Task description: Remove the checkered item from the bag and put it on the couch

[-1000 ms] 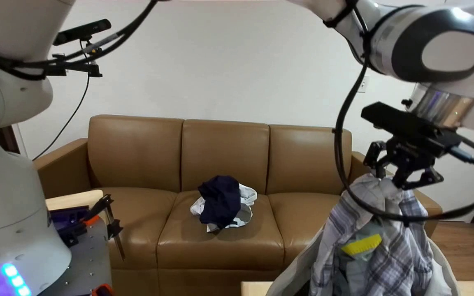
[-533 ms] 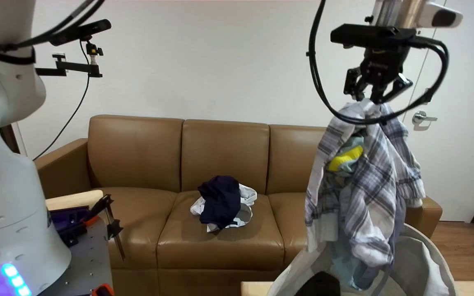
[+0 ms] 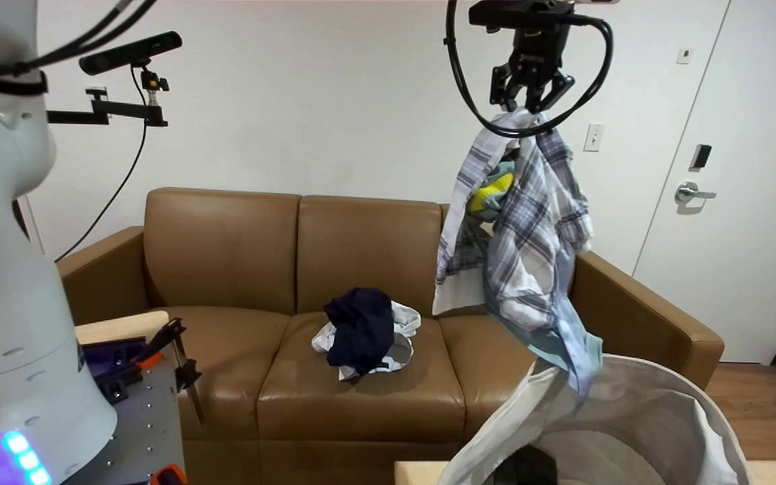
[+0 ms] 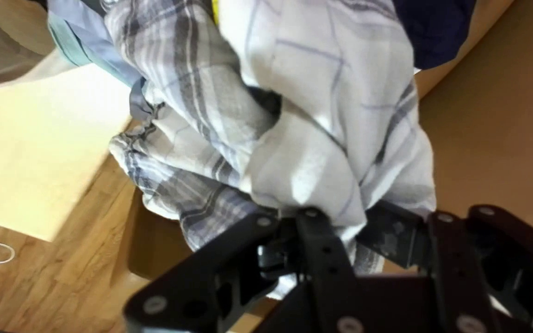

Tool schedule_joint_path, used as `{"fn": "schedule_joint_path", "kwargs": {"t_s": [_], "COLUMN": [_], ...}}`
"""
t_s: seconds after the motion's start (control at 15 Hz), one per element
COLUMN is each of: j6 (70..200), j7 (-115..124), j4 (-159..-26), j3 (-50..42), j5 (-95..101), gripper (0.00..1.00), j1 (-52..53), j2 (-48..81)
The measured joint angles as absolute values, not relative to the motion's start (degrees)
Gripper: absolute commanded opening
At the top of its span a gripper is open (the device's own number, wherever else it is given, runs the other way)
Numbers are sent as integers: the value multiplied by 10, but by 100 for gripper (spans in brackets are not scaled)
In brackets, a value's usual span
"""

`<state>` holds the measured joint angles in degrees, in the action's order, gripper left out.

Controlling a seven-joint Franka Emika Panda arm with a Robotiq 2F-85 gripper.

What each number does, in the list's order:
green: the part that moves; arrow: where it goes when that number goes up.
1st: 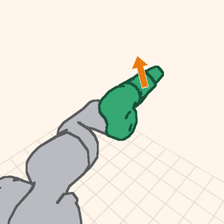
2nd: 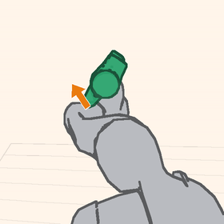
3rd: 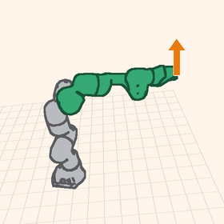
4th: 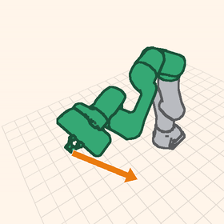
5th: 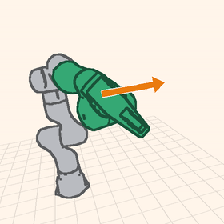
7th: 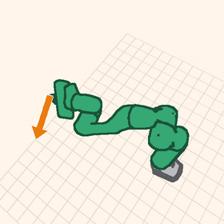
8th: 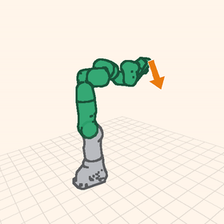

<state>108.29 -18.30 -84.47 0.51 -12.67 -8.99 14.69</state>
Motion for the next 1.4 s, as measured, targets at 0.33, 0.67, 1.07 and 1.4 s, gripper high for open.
{"fn": "schedule_joint_path", "kwargs": {"t_s": [0.33, 0.67, 1.07, 1.4], "j6": [1030, 964, 862, 776], "j7": [-183, -187, -261, -327], "j4": [-806, -691, -540, -428], "j3": [35, 64, 88, 96], "j5": [-120, -101, -81, -58], "gripper": [6, 6, 6, 7], "j1": [-18, 33, 56, 79], "j2": [205, 335, 512, 629]}}
